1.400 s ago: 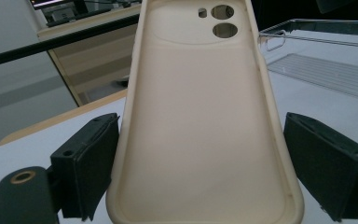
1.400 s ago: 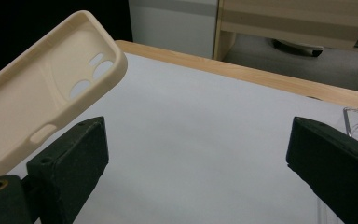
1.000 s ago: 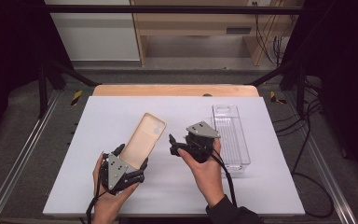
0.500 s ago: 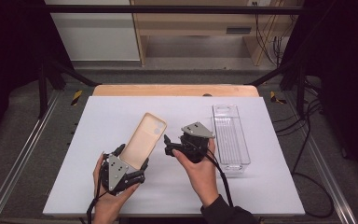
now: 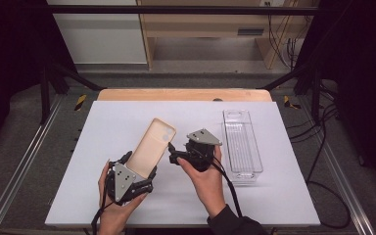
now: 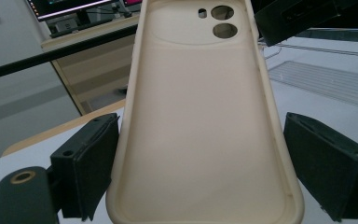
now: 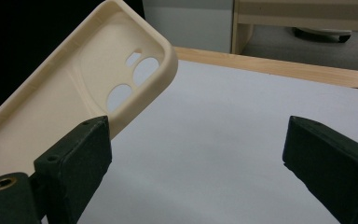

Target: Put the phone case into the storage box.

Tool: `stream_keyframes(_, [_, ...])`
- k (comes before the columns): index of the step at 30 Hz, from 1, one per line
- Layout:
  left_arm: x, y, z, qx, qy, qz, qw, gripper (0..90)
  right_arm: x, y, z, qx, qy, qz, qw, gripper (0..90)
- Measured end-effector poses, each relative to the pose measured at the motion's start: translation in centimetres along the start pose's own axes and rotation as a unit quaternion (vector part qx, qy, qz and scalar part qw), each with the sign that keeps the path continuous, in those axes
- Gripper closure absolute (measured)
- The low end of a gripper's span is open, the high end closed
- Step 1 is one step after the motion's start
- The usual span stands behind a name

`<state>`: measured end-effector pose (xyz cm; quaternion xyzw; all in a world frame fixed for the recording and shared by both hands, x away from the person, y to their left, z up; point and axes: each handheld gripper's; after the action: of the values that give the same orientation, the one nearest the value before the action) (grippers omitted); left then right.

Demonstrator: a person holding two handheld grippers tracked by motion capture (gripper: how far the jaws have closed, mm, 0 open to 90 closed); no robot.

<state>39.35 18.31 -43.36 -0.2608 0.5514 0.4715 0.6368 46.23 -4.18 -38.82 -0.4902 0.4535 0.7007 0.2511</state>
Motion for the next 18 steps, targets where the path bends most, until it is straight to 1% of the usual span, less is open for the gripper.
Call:
stream_keyframes(1, [0.0, 0.0, 0.01, 0.0, 0.0, 0.0, 1.0, 12.0, 0.0, -0.02, 0.05, -0.001, -0.001, -0.001, 1.0, 8.2])
stream_keyframes(2, [0.04, 0.06, -0.04, -0.001, 0.004, 0.004, 1.0, 12.0, 0.0, -0.03, 0.1, -0.002, -0.003, -0.001, 1.0, 8.3])
stream_keyframes(18, [0.08, 0.06, 0.02, -0.006, 0.005, 0.005, 1.0, 12.0, 0.05, -0.32, 0.48, -0.008, -0.022, -0.005, 0.9997, 10.8])
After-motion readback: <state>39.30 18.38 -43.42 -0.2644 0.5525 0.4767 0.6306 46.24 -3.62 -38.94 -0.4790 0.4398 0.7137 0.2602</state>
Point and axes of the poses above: each handheld gripper's, and its own axes: y roughly backward along the jaws, x roughly out of its underside, z roughly to its left
